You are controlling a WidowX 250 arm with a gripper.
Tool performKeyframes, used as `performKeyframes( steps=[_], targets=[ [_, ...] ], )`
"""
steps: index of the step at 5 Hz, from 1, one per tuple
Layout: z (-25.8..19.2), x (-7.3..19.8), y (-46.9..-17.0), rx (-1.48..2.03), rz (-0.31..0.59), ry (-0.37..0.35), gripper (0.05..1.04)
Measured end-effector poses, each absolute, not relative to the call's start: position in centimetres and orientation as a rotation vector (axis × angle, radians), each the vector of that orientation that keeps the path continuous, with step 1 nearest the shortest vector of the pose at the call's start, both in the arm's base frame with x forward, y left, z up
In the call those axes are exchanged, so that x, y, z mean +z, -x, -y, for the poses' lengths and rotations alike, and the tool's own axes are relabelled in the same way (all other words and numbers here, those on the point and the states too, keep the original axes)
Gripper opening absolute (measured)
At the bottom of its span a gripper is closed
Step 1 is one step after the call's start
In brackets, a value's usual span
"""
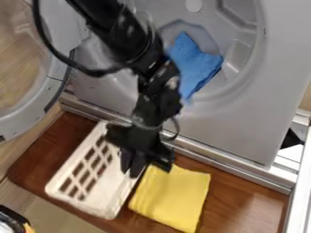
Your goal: Move the white dish on the right side of the board
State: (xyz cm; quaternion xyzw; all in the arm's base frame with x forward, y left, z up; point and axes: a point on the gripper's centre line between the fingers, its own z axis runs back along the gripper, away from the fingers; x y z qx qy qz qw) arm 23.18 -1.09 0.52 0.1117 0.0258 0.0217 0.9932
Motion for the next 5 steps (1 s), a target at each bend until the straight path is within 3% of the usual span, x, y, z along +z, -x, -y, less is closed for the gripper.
performKeyframes(
  steps=[2,3,5],
  targets=[
    [6.8,4.4,-22.7,0.036,0.007,-0.196,0.083],
    [11.0,4.6,-22.9,0.001,0.040,-0.144,0.082],
    [18.1,1.7,-23.8,-0.047,0.035,-0.098,0.082]
  ],
)
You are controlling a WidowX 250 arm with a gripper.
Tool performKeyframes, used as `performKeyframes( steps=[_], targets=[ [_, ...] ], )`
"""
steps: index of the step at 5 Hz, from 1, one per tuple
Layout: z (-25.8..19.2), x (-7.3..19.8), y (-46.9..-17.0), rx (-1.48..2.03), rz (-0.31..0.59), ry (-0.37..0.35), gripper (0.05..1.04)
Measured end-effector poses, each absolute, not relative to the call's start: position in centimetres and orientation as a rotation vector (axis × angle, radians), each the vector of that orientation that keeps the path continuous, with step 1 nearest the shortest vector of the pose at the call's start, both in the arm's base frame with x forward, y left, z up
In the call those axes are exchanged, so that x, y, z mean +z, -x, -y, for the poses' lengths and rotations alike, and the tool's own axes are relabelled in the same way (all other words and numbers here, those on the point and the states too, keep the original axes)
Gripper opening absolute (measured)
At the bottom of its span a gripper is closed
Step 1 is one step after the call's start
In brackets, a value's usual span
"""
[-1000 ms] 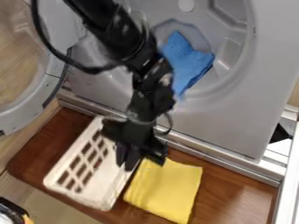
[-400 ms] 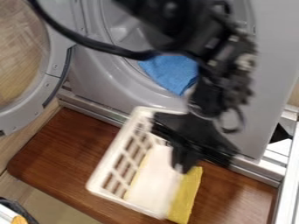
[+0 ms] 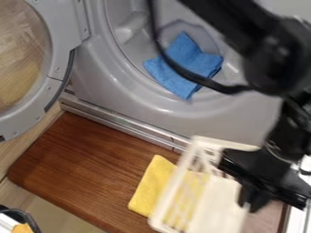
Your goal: Move the white dish on the right side of the board
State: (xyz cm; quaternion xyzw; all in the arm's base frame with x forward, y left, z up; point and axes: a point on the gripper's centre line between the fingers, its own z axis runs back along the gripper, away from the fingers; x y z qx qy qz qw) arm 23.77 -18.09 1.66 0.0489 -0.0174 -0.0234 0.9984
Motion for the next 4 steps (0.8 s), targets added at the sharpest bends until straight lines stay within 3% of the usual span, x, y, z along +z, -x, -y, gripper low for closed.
performKeyframes(
  steps=[1,3,4],
  targets=[
    [20.9,-0.4,-23.9,-0.071,0.021,-0.076,0.082],
    [22.8,-3.1,-24.1,-0.104,-0.025,-0.115,0.102],
    [22.9,-3.0,-24.1,-0.131,-0.044,-0.117,0.275]
  ],
)
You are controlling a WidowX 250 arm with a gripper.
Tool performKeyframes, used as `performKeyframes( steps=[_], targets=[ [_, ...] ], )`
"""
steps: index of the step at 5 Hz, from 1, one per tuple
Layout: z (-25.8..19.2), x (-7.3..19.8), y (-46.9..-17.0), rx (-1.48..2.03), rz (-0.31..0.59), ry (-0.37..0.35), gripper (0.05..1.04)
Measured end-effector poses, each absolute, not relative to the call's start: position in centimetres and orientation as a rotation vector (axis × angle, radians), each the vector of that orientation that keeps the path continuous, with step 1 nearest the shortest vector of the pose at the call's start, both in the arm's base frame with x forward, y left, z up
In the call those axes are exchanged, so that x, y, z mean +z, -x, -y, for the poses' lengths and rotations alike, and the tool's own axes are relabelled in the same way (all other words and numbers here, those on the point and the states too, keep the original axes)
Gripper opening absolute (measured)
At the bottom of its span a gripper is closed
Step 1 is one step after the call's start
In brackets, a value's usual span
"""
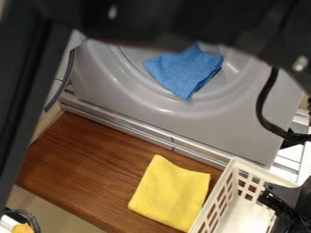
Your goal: Move the white dish on the right side of the board
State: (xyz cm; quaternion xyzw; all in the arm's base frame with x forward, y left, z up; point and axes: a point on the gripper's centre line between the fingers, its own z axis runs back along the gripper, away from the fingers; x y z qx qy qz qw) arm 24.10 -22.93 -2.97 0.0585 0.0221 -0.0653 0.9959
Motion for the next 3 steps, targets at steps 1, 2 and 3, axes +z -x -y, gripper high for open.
performKeyframes(
  steps=[1,2,3],
  targets=[
    [22.81,-3.03,-24.15,-0.129,-0.041,-0.120,0.559],
    [22.42,-3.42,-23.73,-0.132,-0.050,-0.126,0.866],
    [22.11,-2.54,-23.98,-0.136,-0.034,-0.101,1.010]
  ],
)
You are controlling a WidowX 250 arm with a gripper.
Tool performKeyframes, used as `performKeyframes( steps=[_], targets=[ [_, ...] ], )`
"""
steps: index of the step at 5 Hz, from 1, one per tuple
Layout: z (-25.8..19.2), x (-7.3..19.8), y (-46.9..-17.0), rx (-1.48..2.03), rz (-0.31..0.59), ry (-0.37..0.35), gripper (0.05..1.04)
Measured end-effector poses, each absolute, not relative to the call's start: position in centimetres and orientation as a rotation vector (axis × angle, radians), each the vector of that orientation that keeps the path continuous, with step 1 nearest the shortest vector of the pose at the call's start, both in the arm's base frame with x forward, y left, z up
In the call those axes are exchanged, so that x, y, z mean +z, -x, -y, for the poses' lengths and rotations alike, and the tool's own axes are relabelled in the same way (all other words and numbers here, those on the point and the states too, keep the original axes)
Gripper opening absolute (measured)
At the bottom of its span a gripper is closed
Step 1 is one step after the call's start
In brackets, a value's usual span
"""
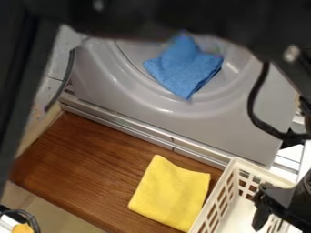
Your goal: Move the white dish on the right side of the board
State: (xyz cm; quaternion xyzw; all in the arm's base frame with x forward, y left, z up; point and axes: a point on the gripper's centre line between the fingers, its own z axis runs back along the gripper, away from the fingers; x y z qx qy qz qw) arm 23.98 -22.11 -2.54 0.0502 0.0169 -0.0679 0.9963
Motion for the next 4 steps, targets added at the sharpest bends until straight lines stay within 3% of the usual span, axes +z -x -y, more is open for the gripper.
performKeyframes(
  steps=[2,4],
  targets=[
    [22.2,0.8,-24.3,-0.165,0.042,-0.035,1.000],
    [19.4,4.9,-25.4,-0.129,0.127,0.012,1.000]
  ],
)
